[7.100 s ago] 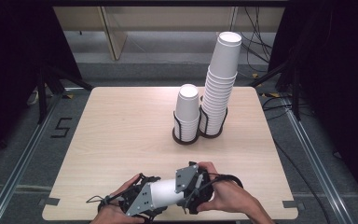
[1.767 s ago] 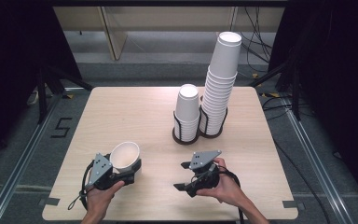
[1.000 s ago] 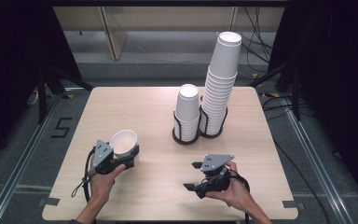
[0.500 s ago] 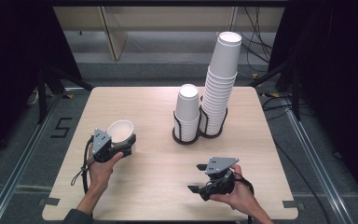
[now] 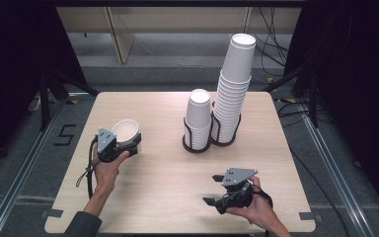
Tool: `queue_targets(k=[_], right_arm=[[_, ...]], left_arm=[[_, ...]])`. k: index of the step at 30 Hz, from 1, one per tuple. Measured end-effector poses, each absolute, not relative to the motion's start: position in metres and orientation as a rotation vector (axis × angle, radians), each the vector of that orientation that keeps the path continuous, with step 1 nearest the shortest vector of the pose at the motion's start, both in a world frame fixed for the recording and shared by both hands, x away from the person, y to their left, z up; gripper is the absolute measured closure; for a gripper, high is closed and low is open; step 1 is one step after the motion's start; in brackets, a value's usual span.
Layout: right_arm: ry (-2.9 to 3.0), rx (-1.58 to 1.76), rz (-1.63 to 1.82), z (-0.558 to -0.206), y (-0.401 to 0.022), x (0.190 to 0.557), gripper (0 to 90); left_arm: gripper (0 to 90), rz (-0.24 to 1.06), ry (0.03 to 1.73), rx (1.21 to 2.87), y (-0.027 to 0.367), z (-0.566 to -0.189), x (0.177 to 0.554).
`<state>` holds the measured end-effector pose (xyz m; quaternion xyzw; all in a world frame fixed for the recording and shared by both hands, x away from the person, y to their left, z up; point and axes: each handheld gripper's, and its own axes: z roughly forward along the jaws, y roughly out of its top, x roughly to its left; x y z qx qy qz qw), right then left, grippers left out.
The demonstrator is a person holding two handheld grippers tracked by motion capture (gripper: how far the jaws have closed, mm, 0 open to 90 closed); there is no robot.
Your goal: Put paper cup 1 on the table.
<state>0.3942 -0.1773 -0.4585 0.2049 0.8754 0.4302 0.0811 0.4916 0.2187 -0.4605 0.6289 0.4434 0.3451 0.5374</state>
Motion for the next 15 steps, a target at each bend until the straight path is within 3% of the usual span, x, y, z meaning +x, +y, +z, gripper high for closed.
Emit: queue_targets(k=[15], right_arm=[[2.609,0.611,1.27,-0.461,-0.183,0.393,21.8]], left_arm=[[12.5,0.828,1.111,1.476,0.21,-0.481,0.544]])
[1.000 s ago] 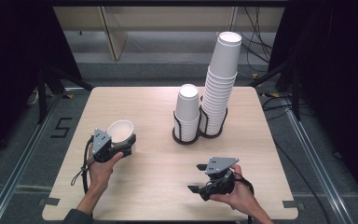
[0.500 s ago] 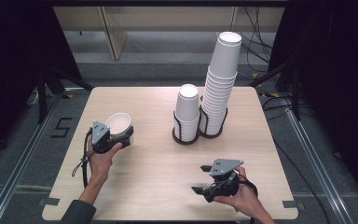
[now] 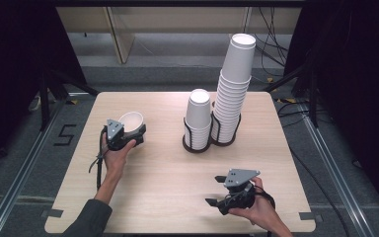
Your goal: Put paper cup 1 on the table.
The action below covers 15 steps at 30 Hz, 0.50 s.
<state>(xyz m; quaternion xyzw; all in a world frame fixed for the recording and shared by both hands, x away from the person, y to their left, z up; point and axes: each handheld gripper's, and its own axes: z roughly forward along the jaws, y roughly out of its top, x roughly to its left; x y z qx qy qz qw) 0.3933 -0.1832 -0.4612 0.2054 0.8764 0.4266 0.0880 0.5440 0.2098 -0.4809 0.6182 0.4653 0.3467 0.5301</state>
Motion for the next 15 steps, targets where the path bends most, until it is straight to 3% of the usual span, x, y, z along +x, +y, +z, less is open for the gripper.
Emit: queue_targets(k=[15], right_arm=[[2.614,0.605,1.277,-0.461,-0.186,0.393,21.5]], left_arm=[[10.8,0.916,1.099,1.504,0.202,-0.495,0.572]])
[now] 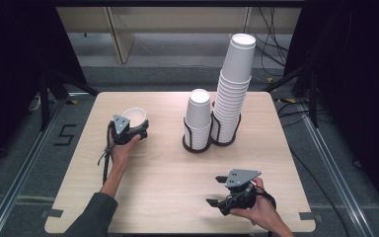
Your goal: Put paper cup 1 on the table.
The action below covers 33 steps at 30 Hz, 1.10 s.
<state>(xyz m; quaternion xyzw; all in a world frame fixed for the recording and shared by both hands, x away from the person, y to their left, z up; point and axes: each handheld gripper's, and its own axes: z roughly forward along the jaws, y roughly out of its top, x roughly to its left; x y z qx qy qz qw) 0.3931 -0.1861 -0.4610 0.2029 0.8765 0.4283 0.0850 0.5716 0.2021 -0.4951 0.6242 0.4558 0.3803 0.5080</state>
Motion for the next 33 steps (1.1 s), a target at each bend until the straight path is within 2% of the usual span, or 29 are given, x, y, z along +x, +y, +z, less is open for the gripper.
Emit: queue_targets(k=[20,33], right_arm=[[2.619,0.61,1.272,-0.462,-0.188,0.392,21.4],[2.62,0.606,1.272,-0.462,-0.189,0.392,21.4]], left_arm=[[12.7,0.863,1.127,1.616,0.203,-0.504,0.57],[14.3,0.759,1.221,1.693,0.205,-0.51,0.562]])
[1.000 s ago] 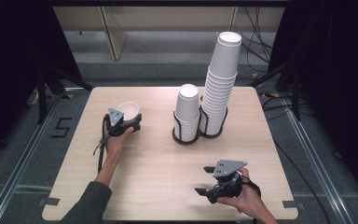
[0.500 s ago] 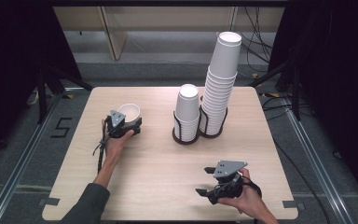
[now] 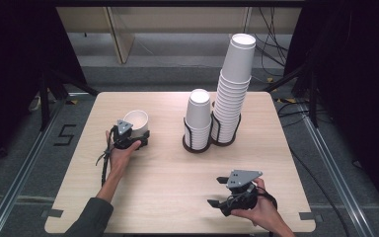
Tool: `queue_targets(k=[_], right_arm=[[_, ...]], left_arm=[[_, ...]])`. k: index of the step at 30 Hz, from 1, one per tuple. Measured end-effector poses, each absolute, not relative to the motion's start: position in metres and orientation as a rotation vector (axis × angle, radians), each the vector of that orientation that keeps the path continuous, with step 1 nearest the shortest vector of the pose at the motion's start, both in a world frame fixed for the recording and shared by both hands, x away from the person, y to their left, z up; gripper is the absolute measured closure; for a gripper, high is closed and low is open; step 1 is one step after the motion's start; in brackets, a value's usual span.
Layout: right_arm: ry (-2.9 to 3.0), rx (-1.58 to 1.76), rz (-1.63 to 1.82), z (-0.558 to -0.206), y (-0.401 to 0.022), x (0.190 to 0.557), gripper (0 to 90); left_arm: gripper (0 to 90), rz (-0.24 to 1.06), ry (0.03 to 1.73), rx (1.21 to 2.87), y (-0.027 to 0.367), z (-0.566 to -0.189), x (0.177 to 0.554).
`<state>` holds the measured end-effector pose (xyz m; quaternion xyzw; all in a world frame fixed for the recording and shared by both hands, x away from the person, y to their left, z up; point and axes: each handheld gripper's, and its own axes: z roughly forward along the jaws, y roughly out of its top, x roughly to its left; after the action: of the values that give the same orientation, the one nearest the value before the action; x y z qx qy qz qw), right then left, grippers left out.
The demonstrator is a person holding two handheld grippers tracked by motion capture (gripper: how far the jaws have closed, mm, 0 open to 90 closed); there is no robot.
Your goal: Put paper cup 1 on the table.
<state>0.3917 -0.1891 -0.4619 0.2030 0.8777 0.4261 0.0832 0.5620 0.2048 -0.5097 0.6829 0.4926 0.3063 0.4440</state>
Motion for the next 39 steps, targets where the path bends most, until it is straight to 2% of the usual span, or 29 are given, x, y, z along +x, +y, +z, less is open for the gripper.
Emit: queue_targets(k=[3,13,26,36,39], right_arm=[[2.623,0.61,1.27,-0.462,-0.189,0.391,21.4],[2.624,0.611,1.269,-0.462,-0.189,0.391,21.4],[2.617,0.612,1.266,-0.461,-0.189,0.392,21.3],[2.607,0.632,1.266,-0.461,-0.191,0.392,21.2],[2.597,0.617,1.262,-0.46,-0.191,0.393,21.2]], left_arm=[[14.3,0.785,1.206,1.712,0.206,-0.51,0.559],[14.3,0.749,1.183,1.691,0.211,-0.503,0.544],[14.3,0.75,1.148,1.685,0.22,-0.489,0.503],[14.4,0.631,1.11,1.606,0.212,-0.475,0.466],[14.4,0.632,1.103,1.607,0.21,-0.473,0.454]])
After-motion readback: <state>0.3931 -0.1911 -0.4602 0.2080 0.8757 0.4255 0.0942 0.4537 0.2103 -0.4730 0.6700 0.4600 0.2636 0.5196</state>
